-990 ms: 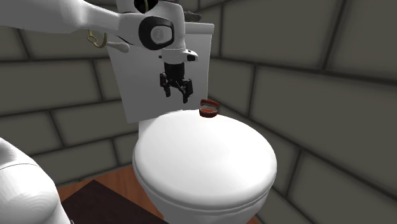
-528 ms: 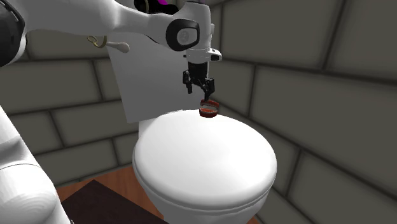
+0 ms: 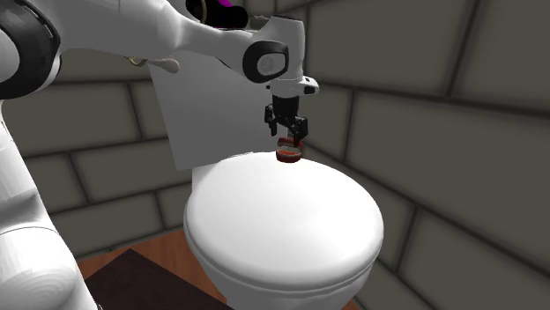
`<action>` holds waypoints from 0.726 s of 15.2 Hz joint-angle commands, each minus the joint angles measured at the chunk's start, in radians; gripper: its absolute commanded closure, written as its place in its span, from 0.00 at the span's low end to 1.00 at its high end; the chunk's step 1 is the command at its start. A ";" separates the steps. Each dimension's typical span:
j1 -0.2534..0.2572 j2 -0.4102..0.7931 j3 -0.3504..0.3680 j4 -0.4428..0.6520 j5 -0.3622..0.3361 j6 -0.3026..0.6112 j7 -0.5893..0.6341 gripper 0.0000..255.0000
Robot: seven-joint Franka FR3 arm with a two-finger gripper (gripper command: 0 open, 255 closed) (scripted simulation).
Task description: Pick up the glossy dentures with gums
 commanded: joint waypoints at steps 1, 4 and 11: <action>0.000 0.000 0.000 -0.026 0.003 0.026 -0.006 0.00; 0.000 -0.001 0.000 -0.034 0.003 0.033 -0.008 1.00; 0.001 -0.001 0.001 -0.037 0.003 0.037 -0.007 1.00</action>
